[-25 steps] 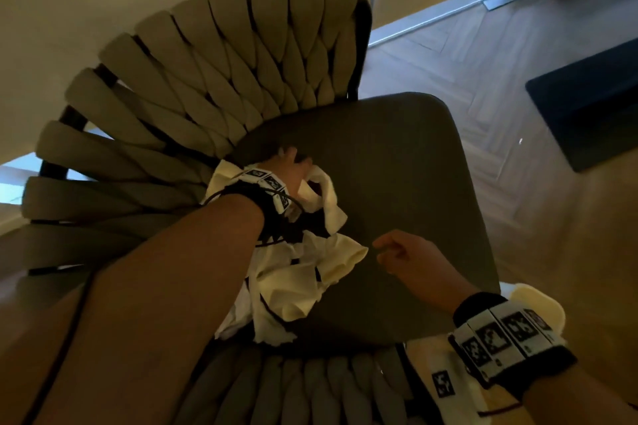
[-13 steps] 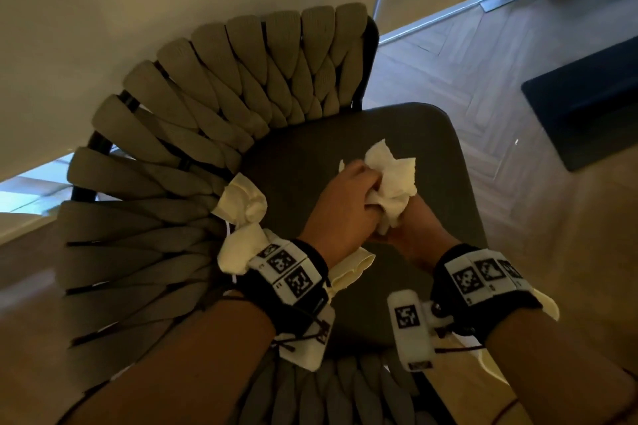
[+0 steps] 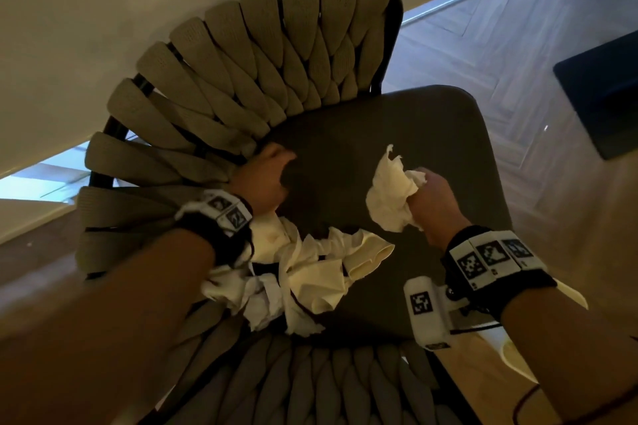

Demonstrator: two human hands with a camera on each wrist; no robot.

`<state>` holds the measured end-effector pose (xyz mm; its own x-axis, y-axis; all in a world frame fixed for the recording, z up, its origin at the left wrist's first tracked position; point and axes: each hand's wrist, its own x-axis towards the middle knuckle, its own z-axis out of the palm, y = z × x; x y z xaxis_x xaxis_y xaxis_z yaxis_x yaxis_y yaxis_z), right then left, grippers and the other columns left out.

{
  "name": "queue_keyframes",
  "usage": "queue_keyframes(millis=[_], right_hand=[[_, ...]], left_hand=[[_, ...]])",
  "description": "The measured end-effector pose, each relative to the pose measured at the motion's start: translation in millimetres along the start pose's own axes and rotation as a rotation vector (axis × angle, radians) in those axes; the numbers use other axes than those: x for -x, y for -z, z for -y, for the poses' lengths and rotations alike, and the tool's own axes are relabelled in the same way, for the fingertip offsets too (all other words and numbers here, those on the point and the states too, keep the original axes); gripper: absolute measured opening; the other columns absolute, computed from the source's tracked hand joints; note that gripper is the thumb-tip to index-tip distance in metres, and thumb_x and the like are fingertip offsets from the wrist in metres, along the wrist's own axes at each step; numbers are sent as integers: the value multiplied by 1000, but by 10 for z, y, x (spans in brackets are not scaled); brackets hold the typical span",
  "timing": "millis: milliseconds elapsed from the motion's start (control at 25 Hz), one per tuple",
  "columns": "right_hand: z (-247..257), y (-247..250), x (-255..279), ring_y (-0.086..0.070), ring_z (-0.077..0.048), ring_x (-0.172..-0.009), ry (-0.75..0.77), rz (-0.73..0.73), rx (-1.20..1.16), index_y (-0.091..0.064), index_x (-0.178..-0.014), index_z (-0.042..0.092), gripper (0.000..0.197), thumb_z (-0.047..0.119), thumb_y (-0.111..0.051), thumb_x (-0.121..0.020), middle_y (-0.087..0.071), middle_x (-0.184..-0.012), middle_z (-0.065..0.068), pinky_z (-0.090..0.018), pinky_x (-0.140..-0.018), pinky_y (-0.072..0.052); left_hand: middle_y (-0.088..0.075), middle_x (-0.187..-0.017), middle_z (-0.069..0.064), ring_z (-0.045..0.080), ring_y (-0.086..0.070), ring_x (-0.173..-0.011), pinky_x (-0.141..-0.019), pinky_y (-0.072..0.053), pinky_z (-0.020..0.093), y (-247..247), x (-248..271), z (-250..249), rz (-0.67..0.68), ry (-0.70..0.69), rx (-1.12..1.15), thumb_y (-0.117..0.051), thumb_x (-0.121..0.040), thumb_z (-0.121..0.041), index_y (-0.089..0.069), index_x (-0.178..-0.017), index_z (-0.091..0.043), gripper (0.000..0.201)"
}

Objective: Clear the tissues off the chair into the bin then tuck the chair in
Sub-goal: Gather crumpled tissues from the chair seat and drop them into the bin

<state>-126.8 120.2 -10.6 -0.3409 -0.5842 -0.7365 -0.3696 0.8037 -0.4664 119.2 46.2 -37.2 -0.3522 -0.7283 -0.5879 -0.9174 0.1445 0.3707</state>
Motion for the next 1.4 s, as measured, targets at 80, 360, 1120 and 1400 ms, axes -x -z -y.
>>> queue_keyframes(millis=[80, 360, 1120, 1400], right_hand=[[-120, 10, -46, -57, -21, -106, -17, 16, 69, -54, -123, 10, 31, 12, -53, -91, -59, -123, -11, -20, -68, -45], [-408, -27, -36, -57, -23, -94, -58, 46, 10, -56, -114, 9, 24, 13, -53, -91, -60, -109, -10, -30, -74, -50], [-1203, 673, 354, -58, -19, -91, 47, -82, -509, -57, -95, 17, 20, 31, -42, -96, -60, -93, -2, -27, -68, -43], [-1499, 777, 439, -66, -13, -102, 198, 138, -667, -56, -120, 24, 41, 34, -66, -82, -68, -111, 2, -32, -86, -53]], left_hand=[[-18, -153, 12, 39, -42, -128, -97, -45, 49, -17, -193, 302, 276, 51, -470, -62, -84, -20, -24, -146, -19, 73], [-57, -115, 16, 33, -60, -100, -83, -53, 42, -135, -266, 478, 309, 46, -662, -61, -84, -26, -55, -110, -8, 33], [-65, -75, -1, 0, -57, -37, -35, -40, 12, -349, 408, -2322, 185, 69, 497, -51, -95, -30, -65, -96, -19, 18], [-68, -82, 4, 6, -62, -50, -40, -45, 15, -725, 356, -2594, 299, 146, 406, -53, -94, -27, -63, -99, -18, 14]])
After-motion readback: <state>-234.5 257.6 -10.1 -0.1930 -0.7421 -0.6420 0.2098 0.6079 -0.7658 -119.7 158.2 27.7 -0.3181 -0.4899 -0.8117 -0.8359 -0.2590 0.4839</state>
